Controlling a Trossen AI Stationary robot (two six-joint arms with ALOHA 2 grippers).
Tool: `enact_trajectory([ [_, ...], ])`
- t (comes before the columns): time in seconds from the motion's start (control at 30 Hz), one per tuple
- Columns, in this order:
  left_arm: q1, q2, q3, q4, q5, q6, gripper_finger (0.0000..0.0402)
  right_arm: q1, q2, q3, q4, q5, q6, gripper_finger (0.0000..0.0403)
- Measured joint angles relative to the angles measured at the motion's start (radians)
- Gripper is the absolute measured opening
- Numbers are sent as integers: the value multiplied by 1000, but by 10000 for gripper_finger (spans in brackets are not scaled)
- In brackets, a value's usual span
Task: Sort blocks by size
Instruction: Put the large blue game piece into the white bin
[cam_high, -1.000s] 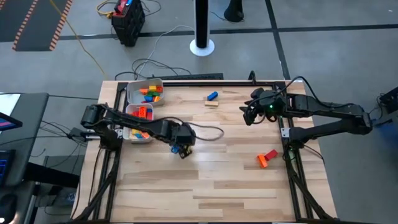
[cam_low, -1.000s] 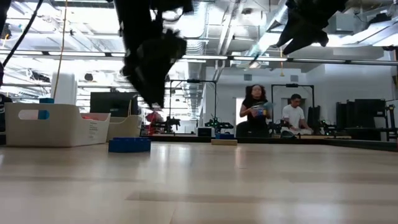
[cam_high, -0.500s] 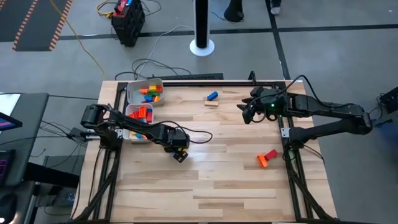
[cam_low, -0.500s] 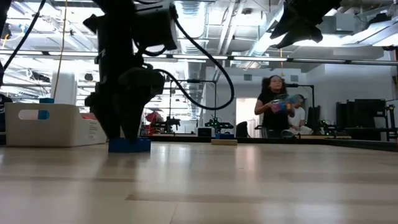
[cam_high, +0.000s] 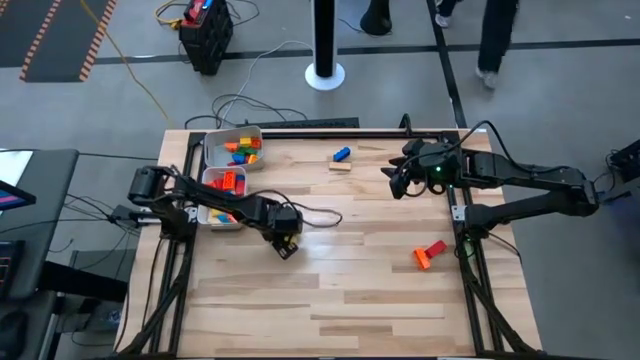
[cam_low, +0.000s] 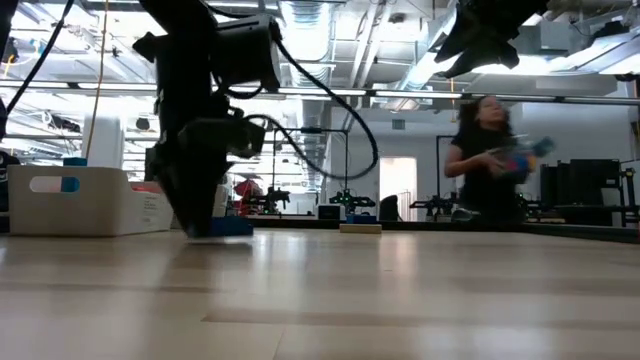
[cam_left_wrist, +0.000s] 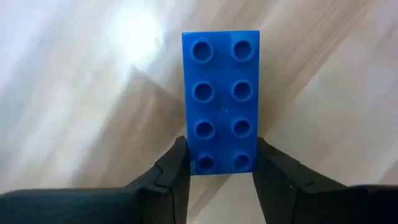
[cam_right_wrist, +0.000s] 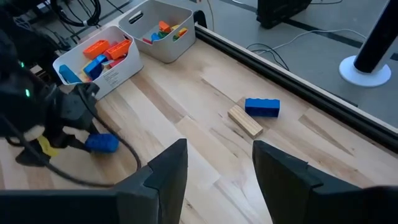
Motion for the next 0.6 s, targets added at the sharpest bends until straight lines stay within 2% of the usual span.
enact_trajectory([
  [0.37, 225, -276, 0, -147, 71, 164, 129, 0, 3, 0, 22, 2, 1, 207],
  [0.5, 301, -418, 14, -316, 100, 185, 129, 0, 4, 0, 20, 3, 1, 207],
  [0.6, 352, -516, 22, -492, 69, 193, 133, 0, 4, 0, 23, 4, 0, 207],
])
